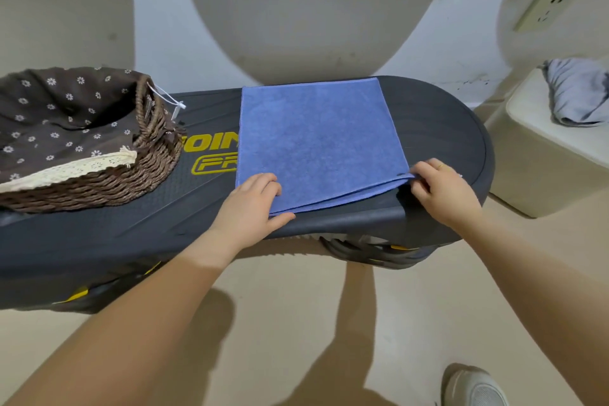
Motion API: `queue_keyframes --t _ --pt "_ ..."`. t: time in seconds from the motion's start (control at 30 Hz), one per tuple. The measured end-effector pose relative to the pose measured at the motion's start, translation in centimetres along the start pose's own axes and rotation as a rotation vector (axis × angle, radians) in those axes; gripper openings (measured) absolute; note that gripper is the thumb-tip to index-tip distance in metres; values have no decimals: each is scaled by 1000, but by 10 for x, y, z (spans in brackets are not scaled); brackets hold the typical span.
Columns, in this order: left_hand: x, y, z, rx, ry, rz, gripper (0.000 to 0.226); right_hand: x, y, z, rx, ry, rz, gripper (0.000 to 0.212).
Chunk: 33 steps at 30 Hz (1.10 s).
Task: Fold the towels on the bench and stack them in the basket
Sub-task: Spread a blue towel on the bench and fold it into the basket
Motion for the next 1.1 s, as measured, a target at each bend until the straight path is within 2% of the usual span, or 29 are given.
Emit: queue_keyframes --t 0.07,0.13,0.17,0.3,0.43,0.6,0.7,0.77,0.87,0.93,0.97,1.03,1.1 --pt "-5 -4 6 67 -3 7 50 4 -2 1 -181 -319 102 13" --pt "-6 -10 8 163 60 30 47 3 -1 -2 -349 -772 173 16" --pt "-5 -13 7 211 99 39 42 4 0 -4 -404 -913 194 18" --pt "-5 -18 1 273 135 59 18 10 -5 -7 -395 -1133 227 23" --pt "4 -19 -12 191 275 40 10 7 -8 -9 -346 -1382 164 25" --pt "20 -11 -25 183 423 -56 10 2 -1 -9 -249 -1263 -82 38" --pt "29 2 -23 188 415 -109 8 -2 13 -7 -220 -1087 -241 25" --pt "31 9 -20 158 370 -263 11 -4 22 -7 -220 -1008 -426 25" --pt "31 22 -17 146 328 -529 9 -4 27 -11 -221 -916 -692 42" --pt "35 27 -16 165 338 -554 12 -1 22 -13 -223 -921 -690 43" --pt "39 25 -17 181 340 -487 12 2 17 -15 -227 -955 -638 38" --pt "49 18 -25 259 435 -265 8 7 7 -17 -234 -1036 -499 14" --pt "53 13 -36 365 642 -135 2 8 -2 -16 -234 -1113 -357 12"
Point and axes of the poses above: each hand's wrist, its own y-axis away from the middle knuckle, its own x-axis out of the back of the hand, z = x × y, the point moved 5 cm from there along -y, towards the middle knuckle, and after that the axes turned 8 degrees about x, right-handed, at the moved point
